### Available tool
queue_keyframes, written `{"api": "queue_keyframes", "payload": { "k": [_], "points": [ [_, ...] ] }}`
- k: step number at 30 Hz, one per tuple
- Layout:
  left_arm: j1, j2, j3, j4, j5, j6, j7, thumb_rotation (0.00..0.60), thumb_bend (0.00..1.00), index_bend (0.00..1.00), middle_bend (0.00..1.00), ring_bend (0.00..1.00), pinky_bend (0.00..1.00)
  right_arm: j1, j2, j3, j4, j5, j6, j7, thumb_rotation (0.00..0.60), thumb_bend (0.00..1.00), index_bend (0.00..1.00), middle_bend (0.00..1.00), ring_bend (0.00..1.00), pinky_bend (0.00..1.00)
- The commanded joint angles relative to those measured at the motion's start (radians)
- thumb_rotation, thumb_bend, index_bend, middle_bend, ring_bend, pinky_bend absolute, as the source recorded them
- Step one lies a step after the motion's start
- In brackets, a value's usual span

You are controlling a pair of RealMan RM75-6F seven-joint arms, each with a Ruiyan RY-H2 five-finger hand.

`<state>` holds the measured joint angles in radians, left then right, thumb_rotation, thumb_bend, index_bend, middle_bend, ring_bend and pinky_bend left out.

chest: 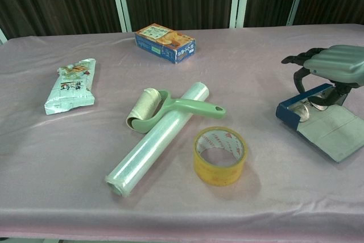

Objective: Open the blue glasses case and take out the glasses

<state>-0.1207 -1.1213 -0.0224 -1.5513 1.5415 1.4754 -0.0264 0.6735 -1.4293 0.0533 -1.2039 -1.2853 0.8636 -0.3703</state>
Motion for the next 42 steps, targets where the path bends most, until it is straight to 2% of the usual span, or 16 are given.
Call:
{"api": "queue_keyframes", "payload": {
  "k": [1, 9, 17, 31, 42],
  "points": [
    [0.000, 0.000, 0.000, 0.000, 0.001, 0.000, 0.001, 0.600, 0.43, 0.00, 0.00, 0.04, 0.03, -0.004, -0.004, 0.013, -0.005, -0.006, 0.030, -0.007, 0.600, 0.58, 0.61, 0.03, 0.00, 0.00],
    [0.000, 0.001, 0.001, 0.000, 0.001, 0.000, 0.000, 0.600, 0.43, 0.00, 0.00, 0.04, 0.03, -0.019, -0.055, 0.040, -0.024, -0.032, 0.175, -0.145, 0.600, 0.58, 0.60, 0.05, 0.00, 0.00],
    [0.002, 0.003, 0.006, 0.000, 0.013, 0.005, -0.010, 0.600, 0.43, 0.00, 0.00, 0.04, 0.03, -0.038, -0.126, 0.016, -0.011, -0.101, 0.305, -0.380, 0.600, 0.58, 0.60, 0.06, 0.00, 0.02],
    [0.003, 0.003, 0.016, 0.006, 0.036, 0.011, -0.017, 0.600, 0.43, 0.00, 0.00, 0.04, 0.03, -0.046, -0.170, 0.018, 0.009, -0.102, 0.296, -0.458, 0.600, 0.58, 0.60, 0.06, 0.00, 0.04],
    [0.002, 0.001, 0.017, 0.005, 0.038, 0.011, -0.011, 0.600, 0.43, 0.00, 0.00, 0.04, 0.03, -0.039, -0.178, 0.081, 0.053, -0.042, 0.302, -0.521, 0.600, 0.58, 0.60, 0.06, 0.00, 0.05]
  ]
}}
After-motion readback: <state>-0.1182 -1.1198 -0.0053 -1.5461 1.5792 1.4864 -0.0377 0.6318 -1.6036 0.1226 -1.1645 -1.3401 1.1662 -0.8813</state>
